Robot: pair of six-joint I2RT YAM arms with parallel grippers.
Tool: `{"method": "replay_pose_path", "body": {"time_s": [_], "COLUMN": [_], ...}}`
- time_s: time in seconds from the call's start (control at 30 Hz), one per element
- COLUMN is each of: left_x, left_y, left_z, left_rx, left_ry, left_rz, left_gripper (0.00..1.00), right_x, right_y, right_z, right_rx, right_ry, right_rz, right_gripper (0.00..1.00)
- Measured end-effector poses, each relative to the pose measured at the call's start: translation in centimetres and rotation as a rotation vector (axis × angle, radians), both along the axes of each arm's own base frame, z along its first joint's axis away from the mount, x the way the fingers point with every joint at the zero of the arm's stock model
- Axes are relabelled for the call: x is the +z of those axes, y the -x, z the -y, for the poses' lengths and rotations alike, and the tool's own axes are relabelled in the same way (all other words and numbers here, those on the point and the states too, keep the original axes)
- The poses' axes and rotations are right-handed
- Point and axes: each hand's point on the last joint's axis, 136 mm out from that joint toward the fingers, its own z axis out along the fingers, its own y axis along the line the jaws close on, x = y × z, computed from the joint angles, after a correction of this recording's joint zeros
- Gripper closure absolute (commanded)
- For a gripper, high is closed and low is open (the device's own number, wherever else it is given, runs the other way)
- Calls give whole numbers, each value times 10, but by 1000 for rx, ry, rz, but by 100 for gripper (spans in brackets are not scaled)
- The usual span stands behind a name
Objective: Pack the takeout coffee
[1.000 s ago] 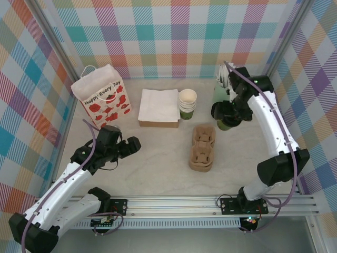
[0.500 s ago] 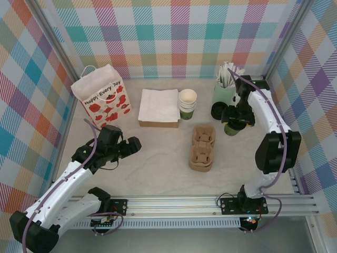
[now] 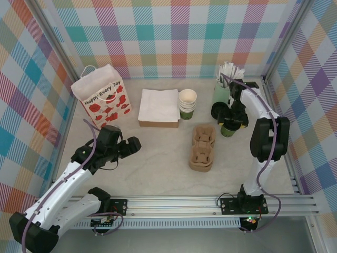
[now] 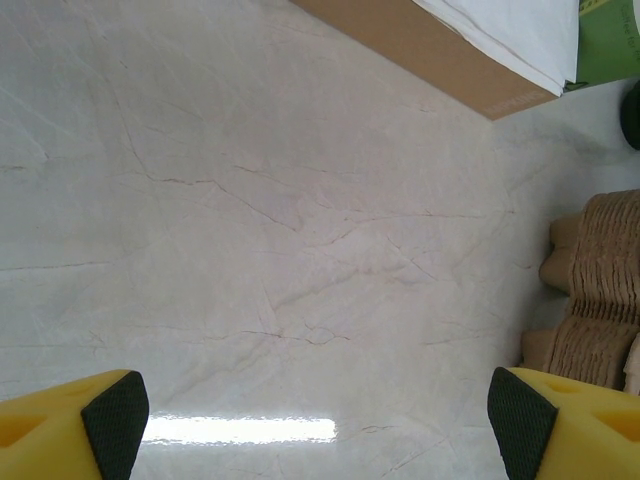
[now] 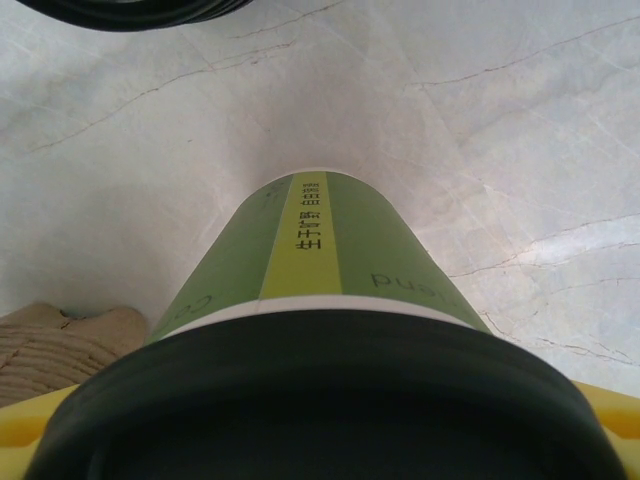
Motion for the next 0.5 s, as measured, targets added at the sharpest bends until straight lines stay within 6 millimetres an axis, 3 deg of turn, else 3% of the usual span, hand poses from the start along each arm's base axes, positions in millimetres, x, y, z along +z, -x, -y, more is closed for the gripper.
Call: {"method": "replay_pose_path", "body": {"time_s": [0.5], "left_x": [2], "left_y": [0], "left_z": [0], "left_rx": [0], "left_ry": [3], "left_rz": [6], "left_gripper": [9], "right_x": [-9], "right_y": [4], "right_z": [-1], "right_rx": [7], "right_ry": [-4], "right_rz": [-24], "right_gripper": [0]}}
